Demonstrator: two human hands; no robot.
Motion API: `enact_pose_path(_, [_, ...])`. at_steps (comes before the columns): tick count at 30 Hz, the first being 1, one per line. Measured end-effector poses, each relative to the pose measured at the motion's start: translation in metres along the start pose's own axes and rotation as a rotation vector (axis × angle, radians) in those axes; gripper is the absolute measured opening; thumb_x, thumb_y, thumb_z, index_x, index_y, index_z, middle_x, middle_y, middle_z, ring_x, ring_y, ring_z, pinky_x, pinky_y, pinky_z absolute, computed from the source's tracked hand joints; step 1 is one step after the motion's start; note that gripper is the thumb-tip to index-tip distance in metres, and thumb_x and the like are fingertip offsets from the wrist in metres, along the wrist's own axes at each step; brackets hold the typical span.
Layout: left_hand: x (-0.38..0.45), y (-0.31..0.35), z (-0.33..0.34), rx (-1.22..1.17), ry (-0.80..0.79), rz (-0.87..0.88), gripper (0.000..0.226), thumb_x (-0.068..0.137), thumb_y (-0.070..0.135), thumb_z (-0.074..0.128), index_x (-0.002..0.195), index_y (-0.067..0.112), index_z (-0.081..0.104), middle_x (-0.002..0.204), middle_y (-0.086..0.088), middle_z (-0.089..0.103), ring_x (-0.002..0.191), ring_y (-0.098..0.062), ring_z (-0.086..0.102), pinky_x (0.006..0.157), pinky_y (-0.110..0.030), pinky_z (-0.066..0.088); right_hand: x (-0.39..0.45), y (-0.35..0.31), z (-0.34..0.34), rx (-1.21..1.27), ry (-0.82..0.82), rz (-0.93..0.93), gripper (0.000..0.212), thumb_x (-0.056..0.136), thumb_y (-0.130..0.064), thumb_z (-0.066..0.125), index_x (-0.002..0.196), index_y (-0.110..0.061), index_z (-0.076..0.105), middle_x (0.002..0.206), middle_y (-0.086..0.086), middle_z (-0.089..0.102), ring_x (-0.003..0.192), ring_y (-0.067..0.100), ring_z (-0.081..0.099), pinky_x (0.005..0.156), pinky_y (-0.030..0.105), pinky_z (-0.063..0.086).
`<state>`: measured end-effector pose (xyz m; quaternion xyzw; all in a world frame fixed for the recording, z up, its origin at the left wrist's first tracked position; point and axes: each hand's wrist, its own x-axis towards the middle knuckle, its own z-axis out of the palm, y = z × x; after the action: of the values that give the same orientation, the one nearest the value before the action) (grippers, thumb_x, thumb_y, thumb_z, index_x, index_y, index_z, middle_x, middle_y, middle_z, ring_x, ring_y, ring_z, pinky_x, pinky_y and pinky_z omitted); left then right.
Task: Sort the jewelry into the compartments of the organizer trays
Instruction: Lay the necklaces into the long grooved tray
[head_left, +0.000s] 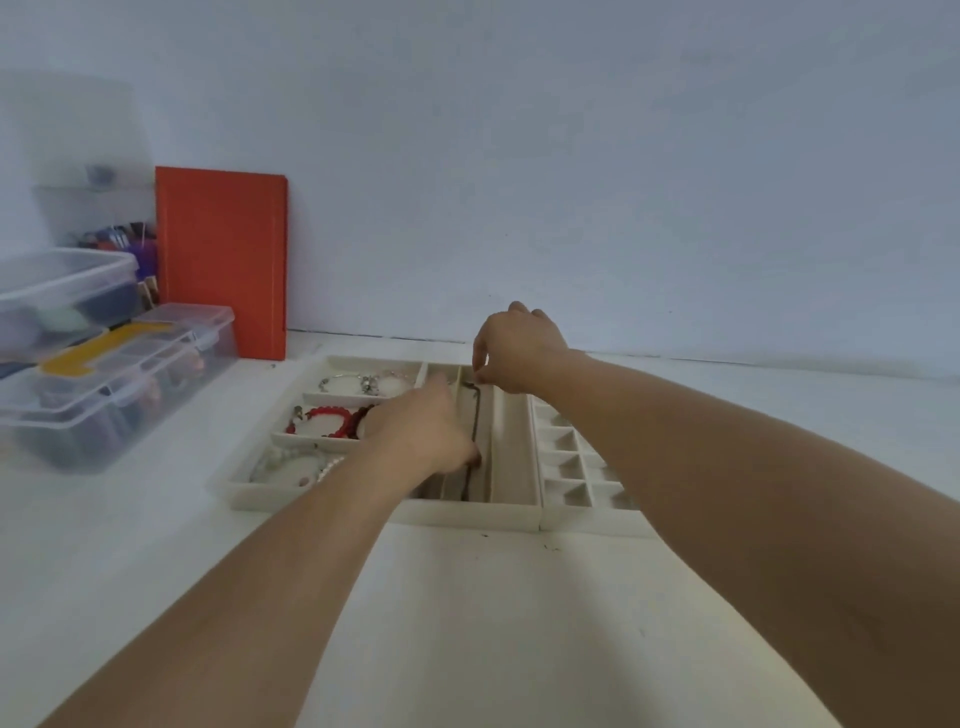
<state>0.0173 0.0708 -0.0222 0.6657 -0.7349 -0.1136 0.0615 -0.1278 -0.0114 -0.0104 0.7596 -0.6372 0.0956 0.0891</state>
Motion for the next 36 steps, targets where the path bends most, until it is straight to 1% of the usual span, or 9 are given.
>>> enact_pose_path(4, [0.004, 0.000, 0.000, 0.011, 0.022, 0.007, 0.072, 0.076, 0.037, 0.079, 0.135, 0.024, 0.040, 0.082, 0.004, 0.043, 0.084, -0.024, 0.052, 0.068, -0.032, 0.042, 0.021, -0.006, 0.020, -0.105, -0.003, 0.029, 0.014, 0.083, -0.025, 0.066, 0.095, -0.024, 0.072, 0.092, -0.003, 0.067, 0.108, 0.020, 0.048, 0.089, 0.032, 0.038])
enact_pose_path(6, [0.004, 0.000, 0.000, 0.038, 0.025, 0.012, 0.068, 0.078, 0.035, 0.079, 0.134, 0.024, 0.042, 0.088, 0.003, 0.050, 0.086, -0.024, 0.052, 0.068, -0.032, 0.041, 0.027, -0.007, 0.027, -0.129, -0.001, 0.047, 0.015, 0.081, -0.024, 0.062, 0.093, -0.022, 0.070, 0.089, -0.002, 0.066, 0.105, 0.021, 0.048, 0.087, 0.033, 0.037])
enact_pose_path(10, [0.007, 0.000, -0.002, 0.059, -0.008, 0.004, 0.075, 0.079, 0.037, 0.080, 0.141, 0.022, 0.040, 0.116, -0.001, 0.063, 0.092, -0.023, 0.055, 0.070, -0.033, 0.041, 0.034, -0.007, 0.034, -0.152, 0.001, 0.063, 0.017, 0.077, -0.018, 0.058, 0.091, -0.021, 0.068, 0.083, -0.001, 0.064, 0.101, 0.022, 0.049, 0.083, 0.033, 0.037])
enact_pose_path(14, [0.008, 0.001, -0.002, 0.081, -0.025, 0.009, 0.081, 0.081, 0.035, 0.079, 0.147, 0.020, 0.035, 0.124, -0.001, 0.061, 0.100, -0.023, 0.060, 0.070, -0.034, 0.042, 0.037, -0.007, 0.034, -0.180, 0.022, 0.043, 0.018, 0.077, -0.016, 0.057, 0.091, -0.022, 0.068, 0.087, -0.001, 0.065, 0.100, 0.023, 0.050, 0.080, 0.033, 0.035])
enact_pose_path(20, [0.009, 0.000, -0.005, 0.054, -0.069, -0.002, 0.073, 0.081, 0.034, 0.079, 0.143, 0.020, 0.043, 0.115, 0.000, 0.063, 0.085, -0.021, 0.053, 0.063, -0.031, 0.040, 0.036, -0.010, 0.031, -0.210, 0.040, 0.019, 0.018, 0.076, -0.013, 0.058, 0.090, -0.021, 0.067, 0.087, 0.000, 0.063, 0.099, 0.023, 0.051, 0.078, 0.033, 0.033])
enact_pose_path(25, [0.012, -0.001, -0.004, 0.040, -0.087, 0.005, 0.070, 0.079, 0.031, 0.079, 0.140, 0.021, 0.046, 0.098, 0.001, 0.056, 0.086, -0.022, 0.057, 0.072, -0.033, 0.048, 0.032, -0.010, 0.031, -0.203, 0.053, 0.024, 0.021, 0.078, -0.011, 0.058, 0.093, -0.022, 0.068, 0.090, -0.001, 0.065, 0.100, 0.023, 0.052, 0.078, 0.033, 0.032])
enact_pose_path(29, [0.012, -0.002, -0.004, 0.039, -0.106, 0.010, 0.076, 0.077, 0.032, 0.080, 0.143, 0.021, 0.044, 0.118, -0.003, 0.062, 0.095, -0.025, 0.061, 0.086, -0.039, 0.054, 0.030, -0.009, 0.031, -0.184, 0.065, 0.034, 0.022, 0.077, -0.009, 0.057, 0.093, -0.021, 0.068, 0.090, 0.000, 0.065, 0.099, 0.023, 0.053, 0.079, 0.033, 0.033])
enact_pose_path(32, [0.012, -0.003, -0.006, 0.028, -0.161, 0.025, 0.098, 0.065, 0.046, 0.087, 0.147, 0.019, 0.040, 0.129, -0.006, 0.062, 0.110, -0.028, 0.062, 0.095, -0.042, 0.053, 0.029, -0.010, 0.030, -0.175, 0.063, 0.030, 0.022, 0.077, -0.011, 0.057, 0.093, -0.022, 0.068, 0.090, -0.001, 0.066, 0.099, 0.023, 0.054, 0.078, 0.033, 0.034])
enact_pose_path(36, [0.009, 0.000, -0.010, 0.085, -0.210, 0.049, 0.109, 0.060, 0.053, 0.090, 0.148, 0.015, 0.037, 0.132, -0.007, 0.061, 0.113, -0.031, 0.062, 0.097, -0.044, 0.053, 0.027, -0.010, 0.023, -0.166, 0.077, 0.015, 0.017, 0.078, -0.014, 0.061, 0.090, -0.023, 0.068, 0.091, -0.002, 0.067, 0.100, 0.022, 0.053, 0.081, 0.033, 0.037])
